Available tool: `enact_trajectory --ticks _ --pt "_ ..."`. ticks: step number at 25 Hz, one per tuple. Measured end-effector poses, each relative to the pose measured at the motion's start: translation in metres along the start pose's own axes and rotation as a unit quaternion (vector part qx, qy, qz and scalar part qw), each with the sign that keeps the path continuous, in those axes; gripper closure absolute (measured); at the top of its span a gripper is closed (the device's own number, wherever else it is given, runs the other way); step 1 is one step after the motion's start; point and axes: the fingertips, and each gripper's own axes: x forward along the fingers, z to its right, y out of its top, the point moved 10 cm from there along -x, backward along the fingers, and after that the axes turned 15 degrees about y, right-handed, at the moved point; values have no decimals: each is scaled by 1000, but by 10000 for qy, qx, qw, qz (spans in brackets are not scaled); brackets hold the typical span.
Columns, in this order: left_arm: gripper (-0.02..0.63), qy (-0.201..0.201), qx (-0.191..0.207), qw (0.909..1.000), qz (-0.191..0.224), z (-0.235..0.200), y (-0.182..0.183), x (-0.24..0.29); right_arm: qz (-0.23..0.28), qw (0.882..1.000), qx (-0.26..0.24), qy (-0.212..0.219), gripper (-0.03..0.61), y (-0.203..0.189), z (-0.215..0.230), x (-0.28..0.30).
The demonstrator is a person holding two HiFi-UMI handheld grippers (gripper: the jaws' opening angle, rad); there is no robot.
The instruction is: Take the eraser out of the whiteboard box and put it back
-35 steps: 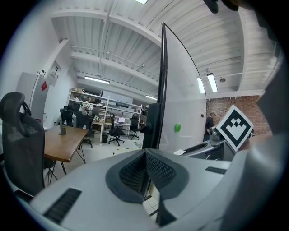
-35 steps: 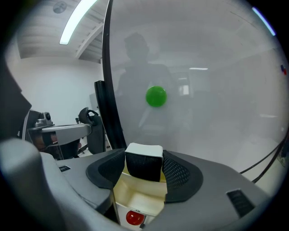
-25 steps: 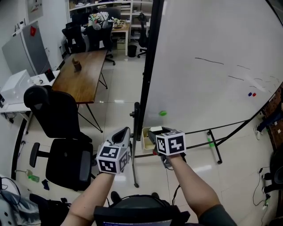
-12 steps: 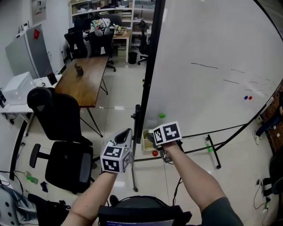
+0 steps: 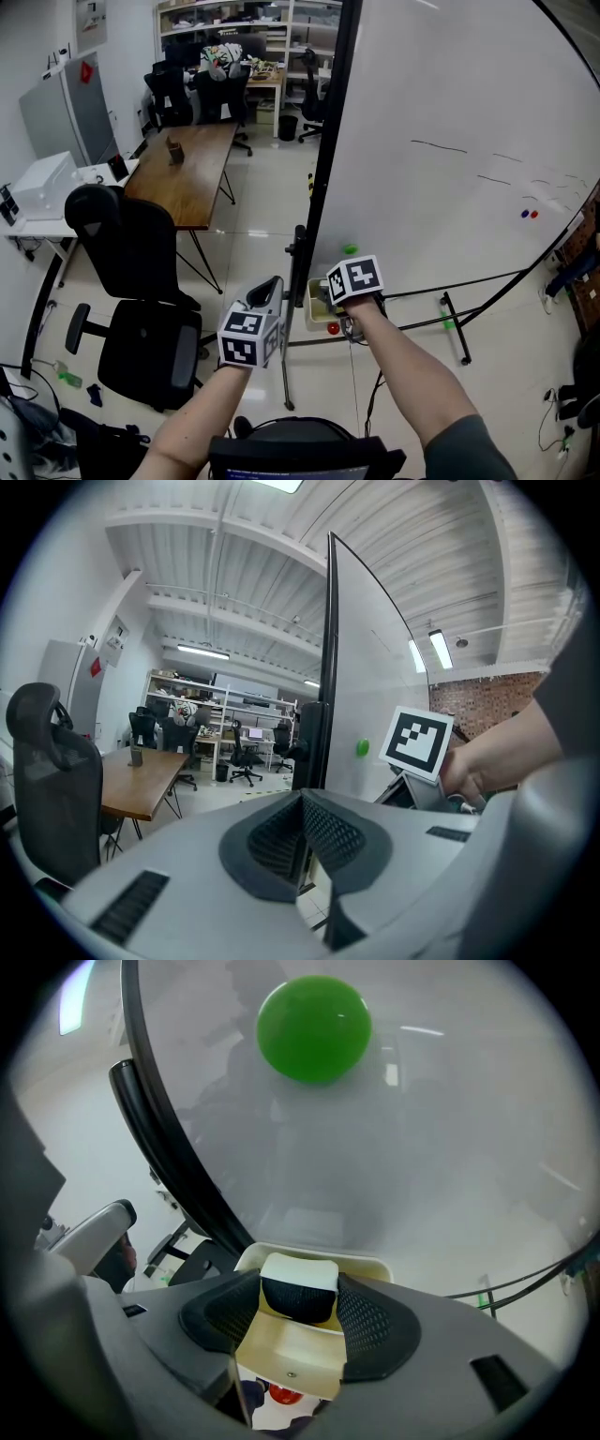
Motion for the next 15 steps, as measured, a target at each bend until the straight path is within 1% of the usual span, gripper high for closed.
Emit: enact_trajectory --ticks 8,15 --pt "580 -18 13 10000 -11 0 -1 -3 -212 9996 -121 -110 301 5 -6 5" --pt "580 -29 45 10000 -5 1 0 -5 -206 9997 -98 -89 299 5 -6 4"
